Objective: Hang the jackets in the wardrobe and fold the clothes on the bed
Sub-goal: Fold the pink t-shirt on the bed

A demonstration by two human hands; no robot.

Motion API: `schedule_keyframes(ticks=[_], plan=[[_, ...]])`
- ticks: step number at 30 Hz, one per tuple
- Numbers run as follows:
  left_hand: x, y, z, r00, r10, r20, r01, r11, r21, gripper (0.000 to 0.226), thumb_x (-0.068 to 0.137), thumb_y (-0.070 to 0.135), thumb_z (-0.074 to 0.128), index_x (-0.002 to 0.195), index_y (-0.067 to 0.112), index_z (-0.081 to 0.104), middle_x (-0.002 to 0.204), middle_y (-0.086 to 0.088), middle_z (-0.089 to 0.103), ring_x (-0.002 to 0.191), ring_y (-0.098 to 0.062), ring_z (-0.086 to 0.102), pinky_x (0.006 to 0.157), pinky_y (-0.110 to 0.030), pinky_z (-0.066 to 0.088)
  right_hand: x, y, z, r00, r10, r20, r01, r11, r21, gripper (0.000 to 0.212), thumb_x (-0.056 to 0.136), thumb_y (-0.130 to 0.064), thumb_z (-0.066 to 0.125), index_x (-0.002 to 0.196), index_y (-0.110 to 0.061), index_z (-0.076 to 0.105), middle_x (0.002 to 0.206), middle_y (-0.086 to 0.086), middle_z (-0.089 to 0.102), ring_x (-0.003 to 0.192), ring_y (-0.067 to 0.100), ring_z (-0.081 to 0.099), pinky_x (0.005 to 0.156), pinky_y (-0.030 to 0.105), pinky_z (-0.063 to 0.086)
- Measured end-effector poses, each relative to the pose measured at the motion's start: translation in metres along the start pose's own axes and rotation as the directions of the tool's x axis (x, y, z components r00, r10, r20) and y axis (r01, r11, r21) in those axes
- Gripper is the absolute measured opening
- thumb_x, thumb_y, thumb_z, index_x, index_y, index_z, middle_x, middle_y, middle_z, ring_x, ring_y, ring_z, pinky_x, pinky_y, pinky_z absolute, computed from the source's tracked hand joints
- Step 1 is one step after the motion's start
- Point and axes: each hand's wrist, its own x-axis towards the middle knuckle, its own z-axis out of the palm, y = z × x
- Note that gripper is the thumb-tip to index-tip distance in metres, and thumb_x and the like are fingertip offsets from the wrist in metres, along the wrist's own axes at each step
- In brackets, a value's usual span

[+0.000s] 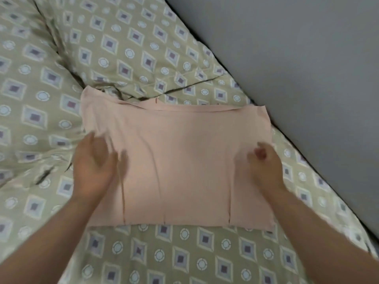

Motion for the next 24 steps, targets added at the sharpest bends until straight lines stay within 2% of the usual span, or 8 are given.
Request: schedule_keyframes(ticks=[2,5,9,13,17,20,22,24], plan=[[-0.058,-0.016,-0.008,0.983,-0.153,-0.104,0.157,0.987,0.031,0.059,0.077,0.044,0.064,0.124,0.01,0.053,0.096,-0.004,0.06,0.094,-0.027,0.054,0.084,-0.043,0.045,-0.045,0.038,-0.012,0.995,0.038,-0.096,-0.059,0.972,-0.227,0.045,0.086,-0.026,0.066,0.127,-0.008,0.058,0.117,0.012,0.063,0.108,0.033,0.057,0.097,0.043,0.045],[-0.108,-0.041,-0.017,0.932,-0.362,0.022,0.363,0.931,-0.041,0.034,0.081,0.045,0.06,0.089,0.012,0.058,0.072,-0.002,0.056,0.067,-0.025,0.052,0.056,-0.036,0.041,-0.099,0.075,-0.018,0.95,0.295,-0.107,-0.311,0.93,-0.195,0.051,0.082,-0.042,0.066,0.12,-0.009,0.06,0.11,0.008,0.064,0.096,0.029,0.059,0.081,0.039,0.046],[-0.107,-0.051,-0.031,0.819,-0.508,0.268,0.569,0.779,-0.263,0.016,0.096,0.024,0.061,0.087,0.011,0.058,0.082,-0.018,0.063,0.062,-0.026,0.054,0.058,-0.035,0.04,-0.12,0.084,-0.027,0.908,0.418,0.015,-0.415,0.895,0.166,0.027,0.089,-0.024,0.062,0.115,-0.015,0.063,0.102,0.002,0.068,0.088,0.023,0.065,0.077,0.041,0.055],[-0.093,-0.048,-0.05,0.753,-0.471,0.46,0.651,0.632,-0.42,0.015,0.097,0.01,0.058,0.085,0.017,0.054,0.072,-0.008,0.063,0.053,-0.021,0.058,0.053,-0.027,0.054,-0.107,0.083,-0.04,0.941,0.335,-0.044,-0.31,0.909,0.279,0.013,0.095,-0.014,0.062,0.106,-0.013,0.07,0.09,0.001,0.07,0.07,0.014,0.063,0.052,0.017,0.05],[-0.083,-0.047,-0.06,0.634,-0.441,0.634,0.737,0.592,-0.325,0.012,0.088,0.017,0.066,0.096,0.009,0.061,0.079,-0.011,0.066,0.06,-0.019,0.06,0.055,-0.022,0.055,-0.091,0.082,-0.053,0.801,0.513,0.308,-0.598,0.706,0.38,0.013,0.095,-0.015,0.064,0.084,-0.011,0.061,0.072,0.009,0.059,0.061,0.021,0.053,0.059,0.033,0.05],[-0.076,-0.05,-0.064,0.504,-0.433,0.747,0.777,0.605,-0.174,0.025,0.084,0.026,0.067,0.104,0.012,0.066,0.093,-0.011,0.07,0.08,-0.022,0.066,0.066,-0.027,0.059,-0.087,0.088,-0.064,0.695,0.477,0.538,-0.636,0.756,0.151,0.01,0.096,-0.023,0.063,0.092,-0.014,0.06,0.066,0.003,0.058,0.057,0.017,0.052,0.06,0.033,0.052],[-0.075,-0.054,-0.067,0.413,-0.44,0.797,0.75,0.661,-0.024,0.025,0.085,0.03,0.067,0.097,0.009,0.063,0.086,-0.013,0.065,0.072,-0.022,0.063,0.06,-0.028,0.056,-0.087,0.093,-0.069,0.654,0.479,0.586,-0.642,0.76,0.095,0.014,0.097,-0.026,0.064,0.099,-0.012,0.064,0.071,0.005,0.065,0.059,0.018,0.059,0.062,0.034,0.055],[-0.074,-0.066,-0.072,0.441,-0.461,0.77,0.737,0.675,-0.018,0.029,0.081,0.031,0.07,0.092,0.005,0.061,0.076,-0.014,0.058,0.063,-0.021,0.058,0.054,-0.027,0.053,-0.081,0.1,-0.08,0.683,0.495,0.537,-0.653,0.744,0.144,0.018,0.098,-0.025,0.063,0.099,-0.007,0.065,0.07,0.008,0.068,0.059,0.018,0.061,0.058,0.032,0.057]])
